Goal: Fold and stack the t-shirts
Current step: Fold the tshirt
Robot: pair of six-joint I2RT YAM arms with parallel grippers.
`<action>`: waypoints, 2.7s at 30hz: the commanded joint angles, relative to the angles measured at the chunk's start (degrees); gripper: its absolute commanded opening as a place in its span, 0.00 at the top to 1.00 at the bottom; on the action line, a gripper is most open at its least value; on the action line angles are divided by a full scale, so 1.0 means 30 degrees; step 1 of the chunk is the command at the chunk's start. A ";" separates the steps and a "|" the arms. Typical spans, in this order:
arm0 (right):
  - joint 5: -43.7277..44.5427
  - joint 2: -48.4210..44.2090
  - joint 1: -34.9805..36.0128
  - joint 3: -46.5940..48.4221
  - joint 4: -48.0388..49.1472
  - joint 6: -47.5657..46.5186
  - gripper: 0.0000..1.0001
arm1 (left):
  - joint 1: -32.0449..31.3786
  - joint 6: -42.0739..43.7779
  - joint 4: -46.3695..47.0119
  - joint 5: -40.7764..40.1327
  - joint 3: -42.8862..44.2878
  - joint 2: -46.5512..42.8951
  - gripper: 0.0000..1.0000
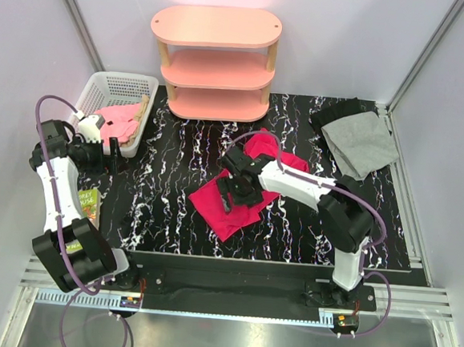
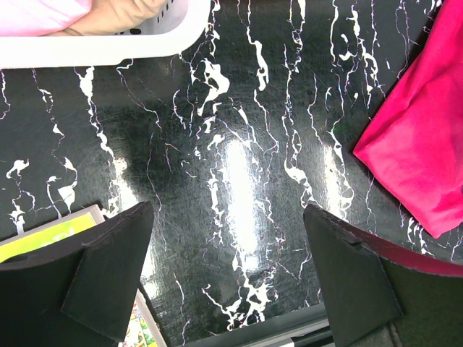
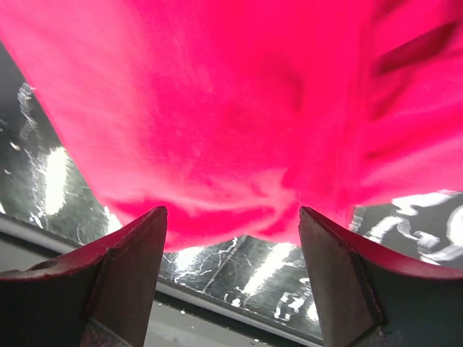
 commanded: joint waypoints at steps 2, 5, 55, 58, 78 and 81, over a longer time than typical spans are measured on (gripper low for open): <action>0.4603 -0.1964 0.1633 0.2816 -0.1892 -0.1346 0.20 | -0.0044 0.0234 0.0193 -0.0072 0.0833 -0.0396 0.10; 0.5364 -0.0710 0.3506 0.3256 -0.1922 -0.1580 0.20 | -0.0044 0.0117 0.0164 -0.0248 0.0950 -0.0367 0.09; 1.0231 0.7793 0.6091 0.9295 -0.3505 -0.3368 0.34 | 0.0717 0.1201 -0.0187 -0.0307 0.0746 -0.0396 0.09; 1.0259 0.7705 0.5914 0.9262 -0.3358 -0.3398 0.41 | 0.0689 0.1172 -0.0158 -0.0190 0.0658 -0.0396 0.09; 0.5779 0.5688 0.7933 1.2426 -0.5202 -0.1992 1.00 | 0.0747 0.1054 -0.0187 0.0074 0.0951 -0.0571 0.09; 0.4315 0.4573 0.8197 1.2281 -0.5233 -0.1436 1.00 | 0.0747 0.1084 -0.0216 -0.0043 0.1039 -0.0601 0.09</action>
